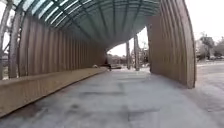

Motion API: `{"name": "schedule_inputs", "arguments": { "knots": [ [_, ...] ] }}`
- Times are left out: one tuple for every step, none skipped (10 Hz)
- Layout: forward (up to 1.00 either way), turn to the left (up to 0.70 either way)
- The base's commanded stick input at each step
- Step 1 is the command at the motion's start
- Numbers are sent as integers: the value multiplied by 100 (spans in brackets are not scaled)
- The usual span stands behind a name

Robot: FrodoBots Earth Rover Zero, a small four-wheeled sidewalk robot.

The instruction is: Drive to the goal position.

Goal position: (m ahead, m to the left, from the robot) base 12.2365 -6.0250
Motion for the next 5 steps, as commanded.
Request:
{"name": "schedule_inputs", "arguments": {
  "knots": [
    [100, -14],
    [100, -31],
    [100, -19],
    [100, 2],
    [100, 7]
  ]
}}
